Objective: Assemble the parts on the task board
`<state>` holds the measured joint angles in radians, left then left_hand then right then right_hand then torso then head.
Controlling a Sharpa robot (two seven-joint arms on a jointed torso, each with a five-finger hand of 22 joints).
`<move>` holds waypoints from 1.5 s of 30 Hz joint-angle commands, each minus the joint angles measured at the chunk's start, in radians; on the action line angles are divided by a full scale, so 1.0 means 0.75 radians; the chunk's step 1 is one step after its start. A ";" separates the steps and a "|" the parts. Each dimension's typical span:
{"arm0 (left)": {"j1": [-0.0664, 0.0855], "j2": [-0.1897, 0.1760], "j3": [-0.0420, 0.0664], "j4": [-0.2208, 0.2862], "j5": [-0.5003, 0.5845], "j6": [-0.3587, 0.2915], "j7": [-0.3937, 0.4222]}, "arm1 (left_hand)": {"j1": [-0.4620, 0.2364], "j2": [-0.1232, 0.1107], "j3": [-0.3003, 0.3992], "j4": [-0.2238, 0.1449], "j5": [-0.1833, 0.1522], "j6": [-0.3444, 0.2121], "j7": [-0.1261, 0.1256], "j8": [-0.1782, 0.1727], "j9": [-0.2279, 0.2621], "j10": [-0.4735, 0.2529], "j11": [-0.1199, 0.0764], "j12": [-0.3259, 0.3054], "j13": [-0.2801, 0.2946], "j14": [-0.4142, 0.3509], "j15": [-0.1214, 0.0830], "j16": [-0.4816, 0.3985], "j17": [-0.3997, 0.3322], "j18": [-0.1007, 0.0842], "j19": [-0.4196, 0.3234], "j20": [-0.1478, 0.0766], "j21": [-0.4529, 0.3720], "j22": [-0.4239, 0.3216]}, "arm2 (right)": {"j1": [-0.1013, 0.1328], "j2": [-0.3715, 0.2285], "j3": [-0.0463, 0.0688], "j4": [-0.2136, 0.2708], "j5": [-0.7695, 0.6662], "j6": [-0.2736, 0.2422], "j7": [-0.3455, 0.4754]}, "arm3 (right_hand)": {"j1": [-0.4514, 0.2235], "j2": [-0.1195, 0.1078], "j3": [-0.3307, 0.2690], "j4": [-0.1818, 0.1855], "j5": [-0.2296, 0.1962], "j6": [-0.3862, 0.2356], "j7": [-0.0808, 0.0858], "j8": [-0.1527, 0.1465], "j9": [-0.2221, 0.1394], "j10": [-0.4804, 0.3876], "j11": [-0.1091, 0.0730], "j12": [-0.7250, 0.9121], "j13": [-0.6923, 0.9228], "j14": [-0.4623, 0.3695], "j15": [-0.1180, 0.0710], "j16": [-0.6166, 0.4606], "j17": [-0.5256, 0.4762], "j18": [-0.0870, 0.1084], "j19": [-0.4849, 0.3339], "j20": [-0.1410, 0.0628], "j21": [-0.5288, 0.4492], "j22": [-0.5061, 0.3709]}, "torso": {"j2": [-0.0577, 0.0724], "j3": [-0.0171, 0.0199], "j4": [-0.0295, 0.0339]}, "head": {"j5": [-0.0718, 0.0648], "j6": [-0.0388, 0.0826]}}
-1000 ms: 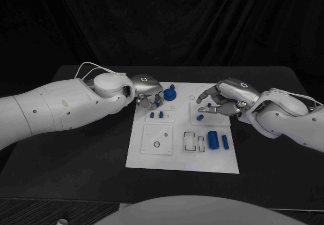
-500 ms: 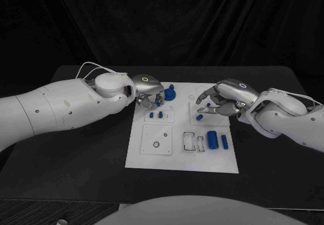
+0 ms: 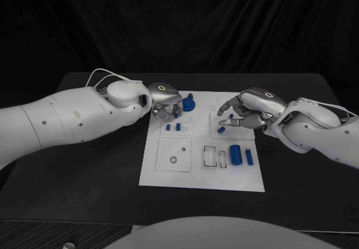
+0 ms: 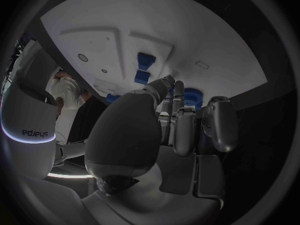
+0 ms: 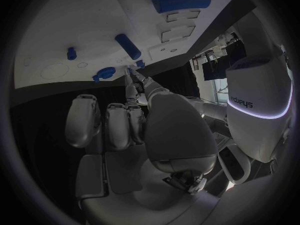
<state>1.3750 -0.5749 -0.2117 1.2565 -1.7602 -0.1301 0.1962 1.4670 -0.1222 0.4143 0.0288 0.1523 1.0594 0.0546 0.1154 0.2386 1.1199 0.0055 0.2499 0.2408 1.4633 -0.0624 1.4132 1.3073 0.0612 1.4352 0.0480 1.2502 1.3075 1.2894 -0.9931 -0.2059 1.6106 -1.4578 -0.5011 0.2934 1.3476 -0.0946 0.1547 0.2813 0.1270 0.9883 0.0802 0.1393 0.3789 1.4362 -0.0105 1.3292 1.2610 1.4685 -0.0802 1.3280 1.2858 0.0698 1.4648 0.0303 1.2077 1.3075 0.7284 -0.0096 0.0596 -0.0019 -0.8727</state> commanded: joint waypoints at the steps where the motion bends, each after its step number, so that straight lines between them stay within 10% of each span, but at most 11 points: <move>1: -0.006 0.005 0.001 -0.003 0.002 0.020 0.005 | 0.009 -0.006 0.007 -0.001 0.007 -0.012 -0.001 -0.010 -0.003 0.002 0.007 -0.008 -0.003 0.030 0.000 -0.005 0.018 0.008 -0.006 0.001 -0.009 0.231 | -0.003 -0.002 0.000 0.003 -0.001 0.012 -0.026 | 0.016 0.001 0.006 0.000 0.006 0.011 -0.003 0.007 0.002 -0.010 0.000 -0.009 -0.002 0.056 0.007 -0.005 -0.002 0.000 0.005 0.006 -0.005 0.227 | -0.001 0.0000 0.0000 | 0.001 0.000; 25: -0.021 -0.009 0.001 -0.008 0.002 0.002 0.001 | -0.005 -0.036 0.015 0.004 -0.007 -0.182 -0.064 -0.071 -0.040 -0.013 0.026 -0.049 -0.027 0.013 0.014 -0.027 -0.017 0.013 -0.021 0.014 -0.042 0.225 | -0.004 0.000 0.000 -0.001 -0.001 0.019 -0.032 | 0.025 0.003 0.009 -0.004 0.007 0.013 -0.004 0.008 0.002 -0.010 0.000 -0.010 -0.002 0.056 0.007 -0.006 -0.003 0.000 0.004 0.007 -0.007 0.227 | -0.001 -0.0011 -0.0015 | 0.010 0.000; 45: -0.019 -0.069 0.002 0.026 0.002 -0.249 0.031 | -0.008 -0.047 0.006 0.031 -0.014 -0.333 -0.110 -0.067 -0.084 -0.022 0.037 -0.068 -0.038 0.019 0.022 -0.018 -0.011 0.010 -0.011 0.021 -0.031 0.229 | -0.003 -0.037 0.001 0.016 -0.001 -0.028 -0.033 | 0.027 -0.003 0.006 -0.003 0.005 0.011 -0.001 0.006 0.001 -0.019 0.000 -0.024 -0.018 0.054 0.007 -0.013 -0.009 0.002 0.000 0.007 -0.020 0.224 | -0.001 -0.0029 -0.0018 | 0.006 0.000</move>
<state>1.3603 -0.6257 -0.2117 1.2703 -1.7604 -0.2429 0.1984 1.4645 -0.1485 0.4198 0.0457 0.1482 0.8163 -0.0269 0.0668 0.1761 1.1000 0.0320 0.1999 0.2129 1.4671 -0.0515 1.3977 1.2988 0.0612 1.4246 0.0588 1.2212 1.3074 1.2888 -1.0184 -0.2060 1.6187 -1.4577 -0.4988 0.2850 1.3607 -0.0919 0.1574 0.2786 0.1270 0.9918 0.0766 0.1393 0.3795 1.4291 -0.0105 1.3176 1.2489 1.4684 -0.0801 1.3244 1.2803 0.0698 1.4648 0.0303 1.1982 1.3079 0.7271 -0.0114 0.0589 0.0013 -0.8727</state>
